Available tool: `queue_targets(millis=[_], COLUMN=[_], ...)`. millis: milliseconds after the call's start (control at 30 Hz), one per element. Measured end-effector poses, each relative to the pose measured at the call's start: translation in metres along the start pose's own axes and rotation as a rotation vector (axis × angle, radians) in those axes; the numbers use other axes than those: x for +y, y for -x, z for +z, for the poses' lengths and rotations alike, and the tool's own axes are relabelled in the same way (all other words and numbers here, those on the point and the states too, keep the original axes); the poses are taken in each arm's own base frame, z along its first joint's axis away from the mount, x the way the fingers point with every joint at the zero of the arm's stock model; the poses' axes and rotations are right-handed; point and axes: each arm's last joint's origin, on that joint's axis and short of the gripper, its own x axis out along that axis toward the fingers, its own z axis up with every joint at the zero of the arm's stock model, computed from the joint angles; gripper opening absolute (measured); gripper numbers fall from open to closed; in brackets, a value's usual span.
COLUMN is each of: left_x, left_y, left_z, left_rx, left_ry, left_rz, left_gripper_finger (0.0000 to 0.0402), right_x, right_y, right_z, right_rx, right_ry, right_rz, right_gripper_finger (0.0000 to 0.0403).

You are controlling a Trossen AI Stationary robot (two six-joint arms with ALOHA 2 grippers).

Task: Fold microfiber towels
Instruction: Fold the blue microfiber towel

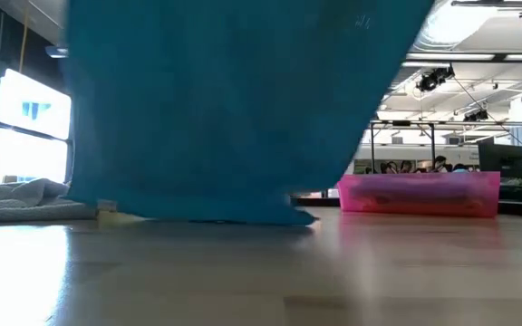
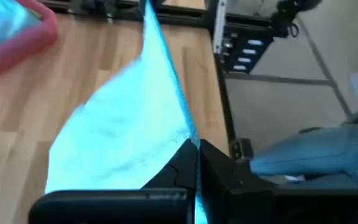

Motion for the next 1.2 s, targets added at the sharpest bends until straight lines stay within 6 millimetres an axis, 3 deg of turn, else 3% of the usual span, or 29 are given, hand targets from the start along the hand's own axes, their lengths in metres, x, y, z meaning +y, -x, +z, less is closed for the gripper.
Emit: queue_targets(millis=[200, 433, 667, 900, 1100, 1200], left_x=[0.005, 0.020, 0.048, 0.069, 0.066, 0.058], left_y=[0.002, 0.001, 0.001, 0.004, 0.004, 0.003], left_z=[0.002, 0.007, 0.004, 0.013, 0.012, 0.008], left_rx=[-0.058, -0.057, 0.091, 0.126, 0.108, 0.086], left_ry=[-0.103, -0.416, -0.659, -0.767, -0.732, -0.662], left_rz=[0.125, 0.322, 0.597, 0.925, 0.879, 0.736], left_gripper_finger=[0.0000, 0.0000, 0.0000, 0.0000, 0.0000, 0.0000], right_x=[-0.006, -0.021, -0.053, -0.096, -0.113, -0.106], right_y=[0.006, 0.008, 0.010, 0.010, 0.012, 0.009], right_z=[-0.002, 0.003, 0.010, 0.015, 0.015, 0.015], right_rx=[-0.066, -0.055, 0.058, 0.174, 0.215, 0.157], right_ry=[0.150, 0.386, 0.527, 0.467, 0.417, 0.389], right_rz=[-0.273, -0.565, -0.891, -1.067, -1.175, -1.060], right_gripper_finger=[0.0000, 0.0000, 0.0000, 0.0000, 0.0000, 0.0000])
